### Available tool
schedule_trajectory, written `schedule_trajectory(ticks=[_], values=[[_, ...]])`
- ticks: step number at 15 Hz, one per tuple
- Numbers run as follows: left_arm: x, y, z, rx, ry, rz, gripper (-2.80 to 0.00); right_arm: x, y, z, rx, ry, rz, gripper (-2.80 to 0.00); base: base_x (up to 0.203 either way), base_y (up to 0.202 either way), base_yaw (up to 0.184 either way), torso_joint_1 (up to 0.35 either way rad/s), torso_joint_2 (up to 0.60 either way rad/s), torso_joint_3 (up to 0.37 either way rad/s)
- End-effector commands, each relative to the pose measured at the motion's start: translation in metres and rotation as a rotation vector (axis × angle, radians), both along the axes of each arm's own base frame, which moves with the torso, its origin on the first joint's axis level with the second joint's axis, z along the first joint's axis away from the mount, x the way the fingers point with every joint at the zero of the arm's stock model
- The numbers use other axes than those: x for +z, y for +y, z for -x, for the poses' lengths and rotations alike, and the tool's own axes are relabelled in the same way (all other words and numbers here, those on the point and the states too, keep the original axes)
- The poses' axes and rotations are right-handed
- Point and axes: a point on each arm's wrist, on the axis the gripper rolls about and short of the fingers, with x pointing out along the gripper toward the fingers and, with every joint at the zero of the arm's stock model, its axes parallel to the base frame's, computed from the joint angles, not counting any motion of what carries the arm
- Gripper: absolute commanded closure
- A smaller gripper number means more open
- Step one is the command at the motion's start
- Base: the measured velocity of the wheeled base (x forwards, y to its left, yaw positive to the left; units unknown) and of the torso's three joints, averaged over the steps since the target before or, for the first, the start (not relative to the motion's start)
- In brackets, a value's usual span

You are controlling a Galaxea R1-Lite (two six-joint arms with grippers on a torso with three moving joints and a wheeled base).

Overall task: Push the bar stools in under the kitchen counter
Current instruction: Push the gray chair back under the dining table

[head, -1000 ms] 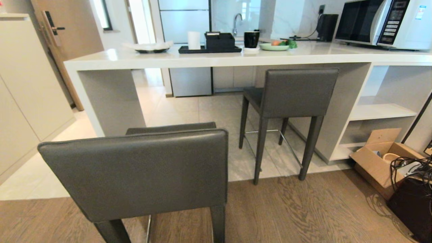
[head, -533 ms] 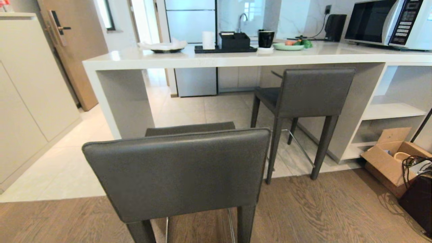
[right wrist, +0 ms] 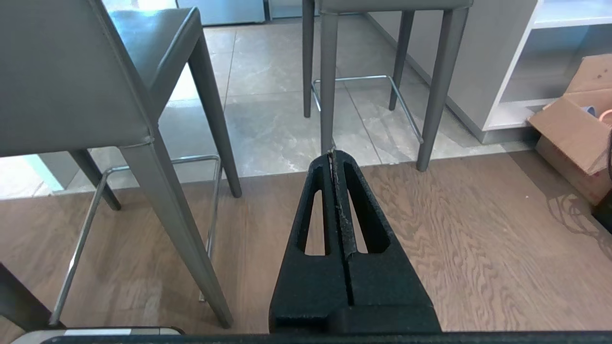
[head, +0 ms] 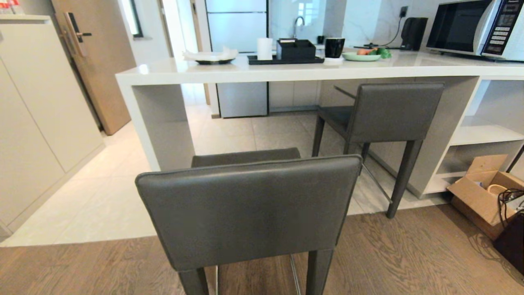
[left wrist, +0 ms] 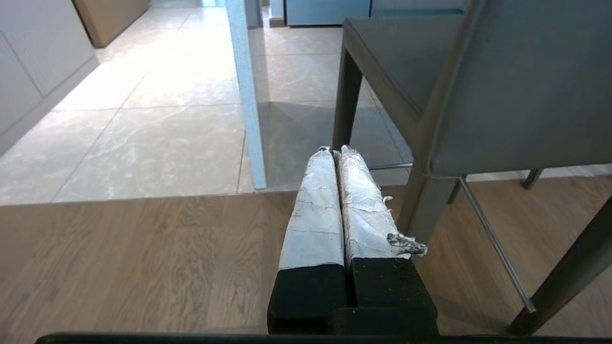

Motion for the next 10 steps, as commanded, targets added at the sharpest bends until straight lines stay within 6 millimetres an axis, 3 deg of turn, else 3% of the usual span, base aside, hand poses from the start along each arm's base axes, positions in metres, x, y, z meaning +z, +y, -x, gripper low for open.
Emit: schedule_trajectory(ticks=[1,5,8,10], values=[[0.001,0.0,0.0,0.002,-0.002,-0.001,0.0,0.0,0.0,0.0,-0.003,0.003,0.004,0.0,0.0,0.0,0.0,0.0,0.0,0.0],[0.048,0.0,-0.007,-0.006,0.02,0.041,0.0,0.035,0.0,-0.007,-0.008,0.042,-0.005,0.0,0.0,0.0,0.0,0.0,0.0,0.0],[0.084,0.0,-0.048,-0.013,0.084,0.072,0.0,0.066,0.0,-0.043,-0.007,0.142,-0.026,0.0,0.0,0.0,0.0,0.0,0.0,0.0],[0.099,-0.001,-0.085,-0.023,0.09,0.078,0.0,0.08,0.001,-0.081,-0.006,0.176,-0.028,0.0,0.0,0.0,0.0,0.0,0.0,0.0]])
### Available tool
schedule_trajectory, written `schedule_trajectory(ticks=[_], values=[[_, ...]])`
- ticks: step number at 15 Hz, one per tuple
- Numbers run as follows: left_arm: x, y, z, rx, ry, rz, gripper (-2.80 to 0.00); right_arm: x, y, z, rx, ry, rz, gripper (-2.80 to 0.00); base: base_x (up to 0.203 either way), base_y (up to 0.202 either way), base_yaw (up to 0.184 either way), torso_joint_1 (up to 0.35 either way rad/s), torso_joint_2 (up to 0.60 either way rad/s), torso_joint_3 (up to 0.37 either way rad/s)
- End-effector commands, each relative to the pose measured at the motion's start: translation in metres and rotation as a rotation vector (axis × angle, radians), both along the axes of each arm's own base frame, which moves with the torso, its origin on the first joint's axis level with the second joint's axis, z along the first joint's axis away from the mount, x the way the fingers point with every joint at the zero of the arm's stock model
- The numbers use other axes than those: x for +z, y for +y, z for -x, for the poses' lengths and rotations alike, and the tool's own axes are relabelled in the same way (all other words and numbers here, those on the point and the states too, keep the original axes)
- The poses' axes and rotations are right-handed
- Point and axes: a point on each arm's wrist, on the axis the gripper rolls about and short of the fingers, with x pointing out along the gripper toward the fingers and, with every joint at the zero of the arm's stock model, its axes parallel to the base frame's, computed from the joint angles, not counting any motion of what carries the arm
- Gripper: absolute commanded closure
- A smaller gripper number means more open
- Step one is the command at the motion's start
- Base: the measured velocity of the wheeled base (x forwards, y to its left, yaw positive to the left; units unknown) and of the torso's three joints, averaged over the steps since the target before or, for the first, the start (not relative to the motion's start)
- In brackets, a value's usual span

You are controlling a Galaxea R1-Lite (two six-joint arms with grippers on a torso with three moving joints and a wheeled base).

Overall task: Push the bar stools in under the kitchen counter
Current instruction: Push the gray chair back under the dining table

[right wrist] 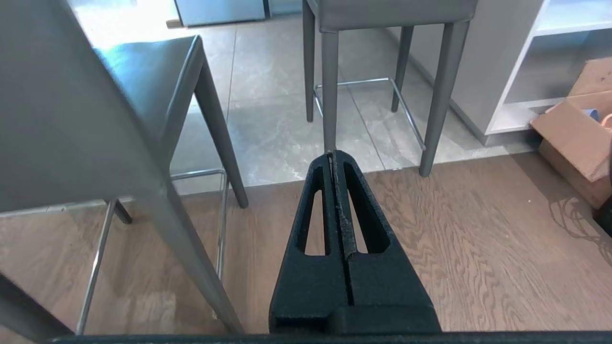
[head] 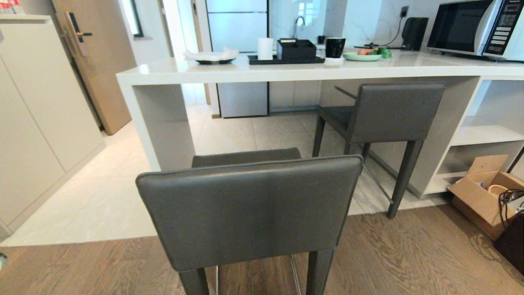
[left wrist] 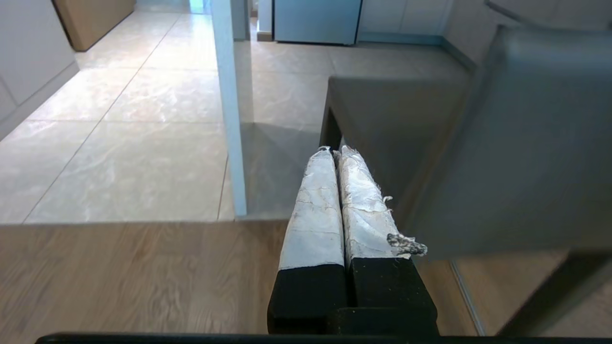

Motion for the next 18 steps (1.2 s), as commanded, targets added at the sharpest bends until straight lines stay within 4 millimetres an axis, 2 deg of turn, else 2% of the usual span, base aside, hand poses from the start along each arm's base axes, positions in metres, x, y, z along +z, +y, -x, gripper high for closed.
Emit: schedule_trajectory(ticks=[1,5,7,11,13,15,18], values=[[0.008,-0.002,-0.055,-0.023,0.105,-0.001,0.0,0.011,0.001,-0.063,0.003,0.133,0.001,0.0,0.0,0.0,0.0,0.0,0.0,0.0],[0.003,-0.023,-0.099,-0.169,0.172,-0.018,0.0,0.013,0.005,-0.142,0.018,0.086,0.03,0.0,0.0,0.0,0.0,0.0,0.0,0.0],[-0.006,-0.028,-0.123,-0.144,0.183,-0.022,0.0,0.011,0.021,-0.173,0.062,0.049,0.044,0.0,0.0,0.0,0.0,0.0,0.0,0.0],[-0.037,-0.041,-0.159,-0.075,0.187,-0.037,0.0,0.013,0.074,-0.205,0.177,0.001,0.036,0.0,0.0,0.0,0.0,0.0,0.0,0.0],[-0.039,-0.057,-0.166,-0.08,0.13,-0.035,0.0,0.015,0.093,-0.213,0.191,-0.019,0.022,0.0,0.0,0.0,0.0,0.0,0.0,0.0],[-0.039,-0.076,-0.163,-0.099,0.116,-0.04,0.0,0.011,0.105,-0.213,0.209,-0.005,0.026,0.0,0.0,0.0,0.0,0.0,0.0,0.0],[-0.041,-0.098,-0.175,-0.103,0.118,-0.047,0.0,0.006,0.111,-0.221,0.204,0.0,0.028,0.0,0.0,0.0,0.0,0.0,0.0,0.0]])
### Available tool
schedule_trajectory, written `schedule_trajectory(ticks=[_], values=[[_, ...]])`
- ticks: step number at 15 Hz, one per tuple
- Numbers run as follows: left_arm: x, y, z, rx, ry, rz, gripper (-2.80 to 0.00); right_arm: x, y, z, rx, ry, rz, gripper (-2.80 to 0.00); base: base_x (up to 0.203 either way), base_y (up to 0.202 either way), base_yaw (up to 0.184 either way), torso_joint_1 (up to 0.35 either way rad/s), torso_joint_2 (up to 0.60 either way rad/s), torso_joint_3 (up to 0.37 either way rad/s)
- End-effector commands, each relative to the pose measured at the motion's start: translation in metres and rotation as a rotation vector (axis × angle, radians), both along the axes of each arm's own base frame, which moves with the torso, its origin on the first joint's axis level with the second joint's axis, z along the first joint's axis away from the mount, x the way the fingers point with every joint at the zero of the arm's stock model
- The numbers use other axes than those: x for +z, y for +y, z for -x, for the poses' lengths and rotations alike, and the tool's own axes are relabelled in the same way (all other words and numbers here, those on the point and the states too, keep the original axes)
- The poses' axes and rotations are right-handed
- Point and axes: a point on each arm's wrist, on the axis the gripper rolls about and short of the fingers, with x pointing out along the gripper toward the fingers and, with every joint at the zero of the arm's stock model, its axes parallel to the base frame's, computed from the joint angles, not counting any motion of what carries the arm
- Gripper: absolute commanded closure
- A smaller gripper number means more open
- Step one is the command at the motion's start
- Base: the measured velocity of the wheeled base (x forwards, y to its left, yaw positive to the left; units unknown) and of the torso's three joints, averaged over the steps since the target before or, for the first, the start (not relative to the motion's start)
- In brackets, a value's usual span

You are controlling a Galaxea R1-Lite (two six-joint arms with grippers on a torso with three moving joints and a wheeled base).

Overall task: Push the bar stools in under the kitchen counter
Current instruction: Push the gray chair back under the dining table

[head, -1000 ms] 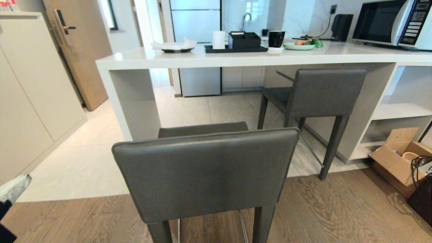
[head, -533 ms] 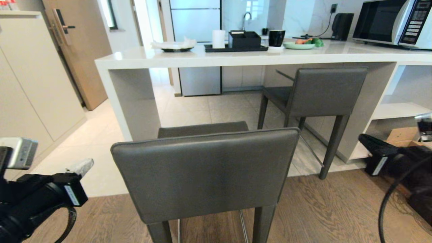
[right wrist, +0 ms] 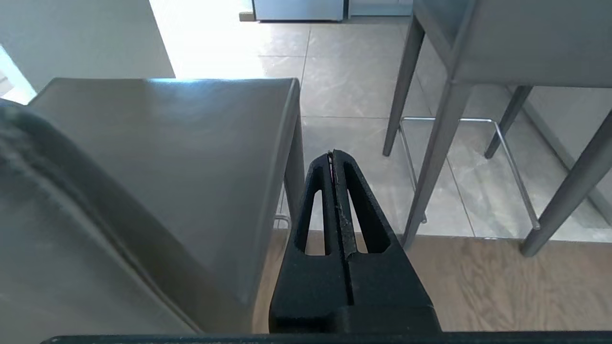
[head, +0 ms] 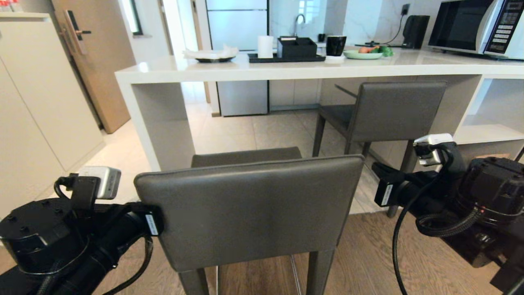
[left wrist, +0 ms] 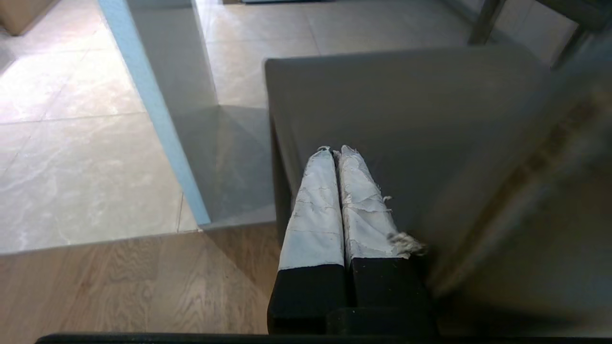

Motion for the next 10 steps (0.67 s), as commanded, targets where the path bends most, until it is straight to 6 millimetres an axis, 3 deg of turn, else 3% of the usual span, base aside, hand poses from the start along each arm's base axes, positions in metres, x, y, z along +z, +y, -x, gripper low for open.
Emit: schedule_trajectory(ticks=[1,10], values=[[-0.004,-0.011,-0.009,-0.02,0.009,-0.005,0.0,-0.004,0.009,-0.007,0.015,0.007,0.005,0.0,0.0,0.0,0.0,0.0,0.0,0.0],[-0.005,-0.011,-0.007,-0.029,0.017,0.008,0.0,-0.024,0.043,-0.014,0.085,0.059,0.041,0.0,0.0,0.0,0.0,0.0,0.0,0.0]])
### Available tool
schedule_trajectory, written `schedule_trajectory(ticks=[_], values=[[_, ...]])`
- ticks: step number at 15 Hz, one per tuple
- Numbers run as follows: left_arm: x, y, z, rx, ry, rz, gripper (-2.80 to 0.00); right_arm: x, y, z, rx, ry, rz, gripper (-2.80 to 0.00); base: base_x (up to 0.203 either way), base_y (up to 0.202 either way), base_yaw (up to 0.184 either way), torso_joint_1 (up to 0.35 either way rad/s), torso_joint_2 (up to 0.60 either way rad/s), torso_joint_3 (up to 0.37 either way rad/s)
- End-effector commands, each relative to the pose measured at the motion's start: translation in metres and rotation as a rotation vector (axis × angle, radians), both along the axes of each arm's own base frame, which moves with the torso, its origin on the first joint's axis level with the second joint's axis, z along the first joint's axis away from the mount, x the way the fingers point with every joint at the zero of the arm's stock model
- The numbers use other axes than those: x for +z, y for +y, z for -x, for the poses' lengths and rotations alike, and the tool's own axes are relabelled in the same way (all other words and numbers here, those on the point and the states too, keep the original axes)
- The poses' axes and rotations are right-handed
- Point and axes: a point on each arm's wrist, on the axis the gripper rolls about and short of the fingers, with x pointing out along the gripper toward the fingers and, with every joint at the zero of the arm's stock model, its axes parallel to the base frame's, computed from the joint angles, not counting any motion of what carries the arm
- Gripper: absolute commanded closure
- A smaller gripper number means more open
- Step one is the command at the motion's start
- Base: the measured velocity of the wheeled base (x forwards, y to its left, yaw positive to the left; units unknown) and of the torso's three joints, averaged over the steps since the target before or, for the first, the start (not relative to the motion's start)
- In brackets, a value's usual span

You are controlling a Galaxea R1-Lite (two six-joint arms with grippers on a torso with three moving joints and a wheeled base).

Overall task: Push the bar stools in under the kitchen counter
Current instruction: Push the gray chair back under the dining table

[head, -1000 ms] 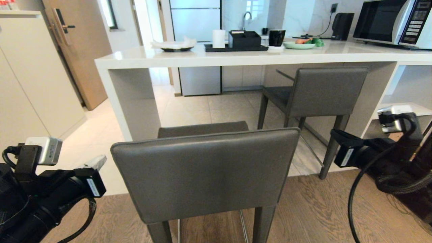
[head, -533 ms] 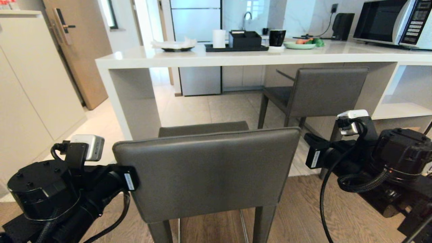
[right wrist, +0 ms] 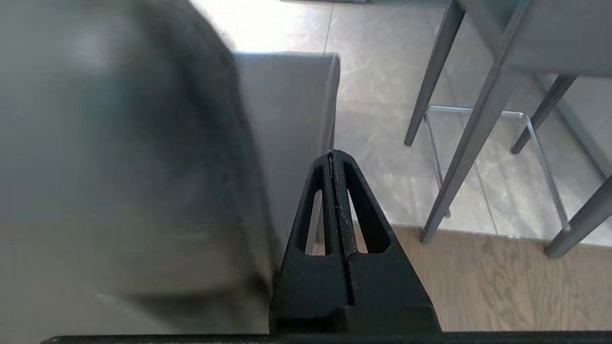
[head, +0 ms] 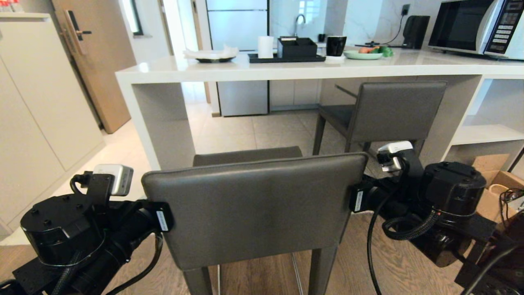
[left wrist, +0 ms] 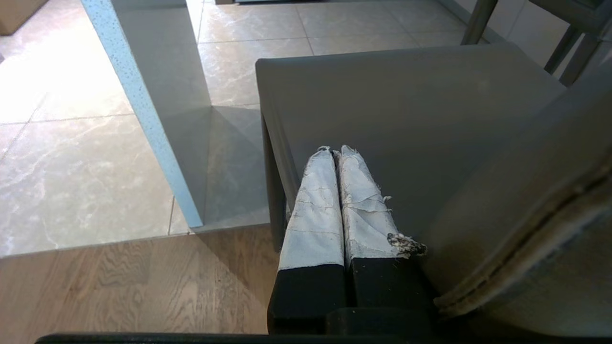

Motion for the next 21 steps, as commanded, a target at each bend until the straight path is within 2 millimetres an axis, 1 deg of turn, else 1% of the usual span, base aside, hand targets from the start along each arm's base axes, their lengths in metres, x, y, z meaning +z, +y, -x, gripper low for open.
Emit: schedule_trajectory(ticks=[1,3,5,8,10,13,16,21], values=[[0.0,-0.001,0.0,-0.003,-0.001,0.01,0.0,-0.01,0.009,-0.006,0.01,0.021,0.014,0.0,0.0,0.0,0.0,0.0,0.0,0.0],[0.002,-0.001,-0.001,0.003,-0.009,0.014,0.0,-0.005,0.014,-0.013,-0.023,-0.003,0.004,0.0,0.0,0.0,0.0,0.0,0.0,0.0],[0.004,-0.001,0.001,-0.001,-0.019,0.019,0.0,-0.002,0.014,-0.013,-0.03,-0.013,-0.002,0.0,0.0,0.0,0.0,0.0,0.0,0.0],[0.005,-0.002,0.0,-0.004,-0.021,0.021,0.0,-0.003,0.014,-0.013,-0.032,-0.009,0.0,0.0,0.0,0.0,0.0,0.0,0.0,0.0],[0.002,-0.006,-0.006,-0.007,-0.014,0.026,0.0,-0.004,0.017,-0.017,-0.03,-0.011,0.004,0.0,0.0,0.0,0.0,0.0,0.0,0.0],[-0.004,-0.015,-0.022,-0.005,0.002,0.018,0.0,-0.004,0.022,-0.028,-0.036,-0.019,0.003,0.0,0.0,0.0,0.0,0.0,0.0,0.0],[-0.013,-0.027,-0.045,-0.006,0.016,0.013,0.0,-0.005,0.021,-0.029,-0.05,-0.017,0.002,0.0,0.0,0.0,0.0,0.0,0.0,0.0],[-0.016,-0.041,-0.08,-0.002,-0.012,0.026,0.0,-0.011,0.028,-0.037,-0.043,-0.013,0.014,0.0,0.0,0.0,0.0,0.0,0.0,0.0]])
